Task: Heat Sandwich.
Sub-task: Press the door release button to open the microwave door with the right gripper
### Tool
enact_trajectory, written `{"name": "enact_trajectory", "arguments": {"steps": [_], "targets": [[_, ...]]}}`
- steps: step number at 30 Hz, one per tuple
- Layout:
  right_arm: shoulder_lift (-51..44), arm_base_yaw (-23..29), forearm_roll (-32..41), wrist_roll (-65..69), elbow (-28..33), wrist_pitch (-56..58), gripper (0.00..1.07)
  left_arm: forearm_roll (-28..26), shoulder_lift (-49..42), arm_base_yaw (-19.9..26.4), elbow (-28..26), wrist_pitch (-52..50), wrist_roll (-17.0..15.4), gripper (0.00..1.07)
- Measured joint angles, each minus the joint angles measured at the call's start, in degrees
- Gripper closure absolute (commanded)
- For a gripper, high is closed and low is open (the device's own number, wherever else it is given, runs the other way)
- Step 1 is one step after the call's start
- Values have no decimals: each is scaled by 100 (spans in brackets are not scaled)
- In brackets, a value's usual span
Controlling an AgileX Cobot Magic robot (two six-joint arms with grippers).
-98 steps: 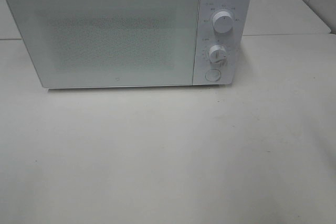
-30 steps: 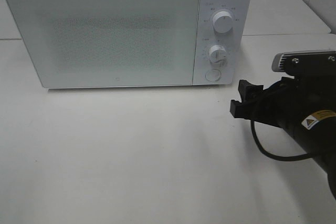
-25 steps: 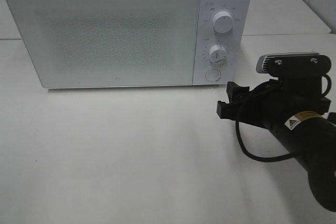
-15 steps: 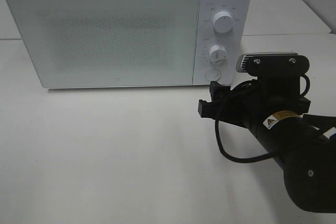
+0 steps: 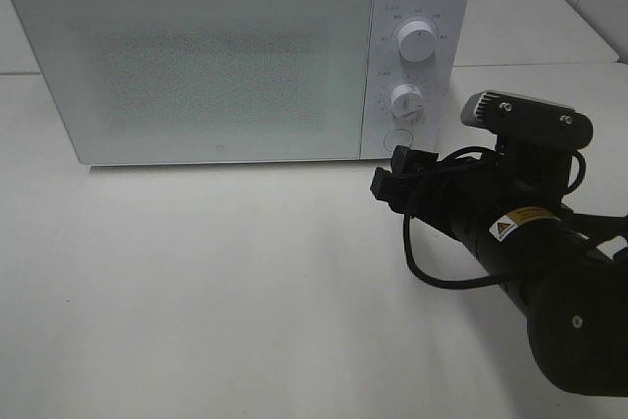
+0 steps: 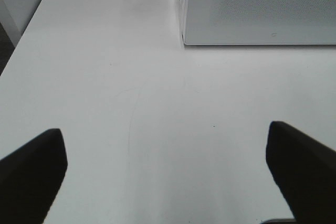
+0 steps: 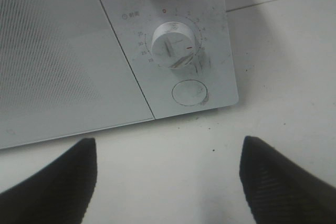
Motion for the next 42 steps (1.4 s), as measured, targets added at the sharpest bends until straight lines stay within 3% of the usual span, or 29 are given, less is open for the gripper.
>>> {"name": "enact_trajectory", "arguments": {"steps": [15, 21, 29, 31, 35, 38, 42], "targets": [[0, 0, 0, 4452, 0, 0, 34, 0, 0, 0, 0, 0, 0, 9], [0, 0, 0, 6113, 0, 0, 40, 0, 0, 0, 0, 0, 0, 9], [0, 0, 0, 7500, 0, 0, 60, 0, 0, 0, 0, 0, 0, 9], [0, 0, 0, 7809, 0, 0, 74, 0, 0, 0, 0, 0, 0, 9], [0, 0, 0, 7913, 0, 0, 87, 0, 0, 0, 0, 0, 0, 9], [0, 0, 0, 7941, 0, 29, 104, 0, 0, 0, 0, 0, 0, 9], [0, 0, 0, 7941, 0, 132, 107, 0, 0, 0, 0, 0, 0, 9]]}}
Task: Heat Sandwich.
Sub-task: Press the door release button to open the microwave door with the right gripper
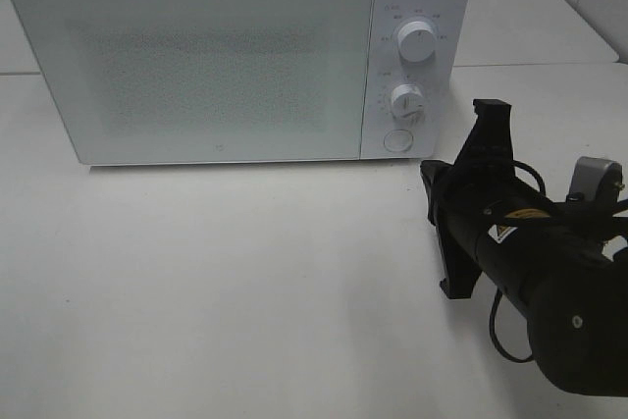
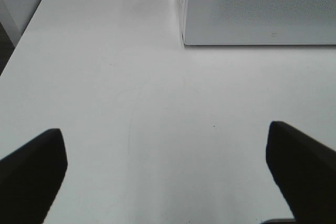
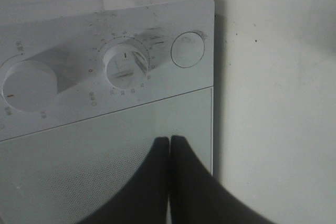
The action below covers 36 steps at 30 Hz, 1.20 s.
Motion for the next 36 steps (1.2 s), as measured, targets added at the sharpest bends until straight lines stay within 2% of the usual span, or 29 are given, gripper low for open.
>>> {"name": "enact_trajectory", "arguments": {"steps": [12, 17, 27, 36], "targets": [[0, -69, 0, -57, 0, 235, 107, 0, 0, 0, 0, 0, 0, 9], [6, -344, -74, -246, -115, 395, 107, 0, 0, 0, 0, 0, 0, 9], [361, -951, -642, -487, -670, 728, 107, 0, 0, 0, 0, 0, 0, 9], [1049, -985, -716, -321, -1192, 739, 107, 0, 0, 0, 0, 0, 0, 9]]}}
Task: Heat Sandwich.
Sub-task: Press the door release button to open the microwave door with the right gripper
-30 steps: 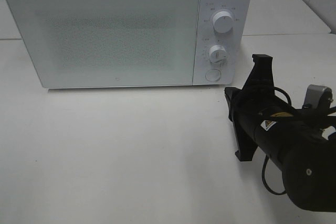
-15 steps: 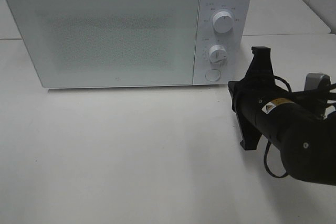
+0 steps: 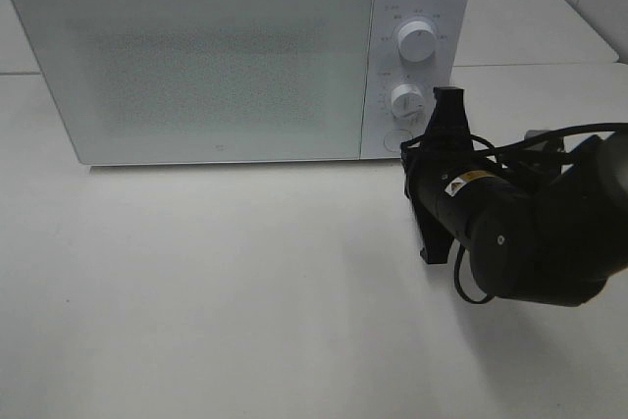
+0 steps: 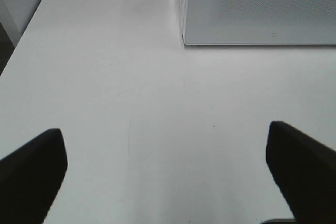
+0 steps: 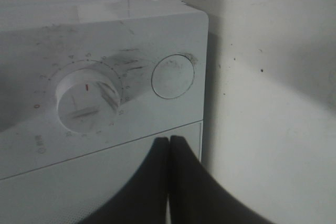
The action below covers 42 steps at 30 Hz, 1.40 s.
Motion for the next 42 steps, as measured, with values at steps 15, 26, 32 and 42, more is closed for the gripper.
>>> {"name": "enact_trajectory", "arguments": {"steps": [15, 26, 32, 42], "targets": [[596, -596, -556, 34, -859, 413, 107, 0, 0, 0, 0, 0, 0, 9], [957, -693, -619, 166, -1220, 573, 107, 0, 0, 0, 0, 0, 0, 9], [1008, -831, -630, 155, -1392, 642, 107, 0, 0, 0, 0, 0, 0, 9], [1129, -837, -607, 126, -1473, 533, 107, 0, 0, 0, 0, 0, 0, 9]]}}
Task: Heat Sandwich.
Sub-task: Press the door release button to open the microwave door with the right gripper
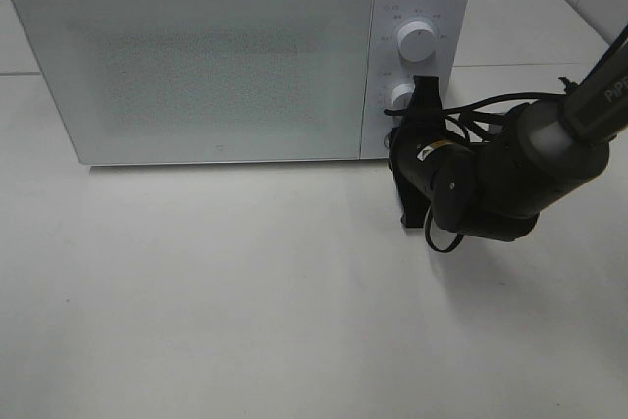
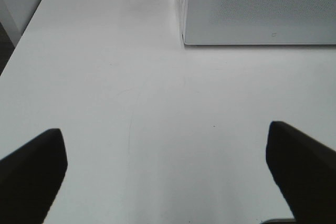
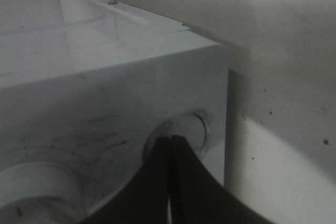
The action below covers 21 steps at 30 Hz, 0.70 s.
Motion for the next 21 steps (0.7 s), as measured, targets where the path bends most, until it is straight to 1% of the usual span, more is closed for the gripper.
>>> {"name": "enact_trajectory", "arguments": {"steps": [10, 21], "targets": [[40, 6, 109, -17, -29, -103, 107, 0, 0, 0, 0, 0, 0, 9], [315, -80, 172, -155, -413, 86, 107, 0, 0, 0, 0, 0, 0, 9]]}}
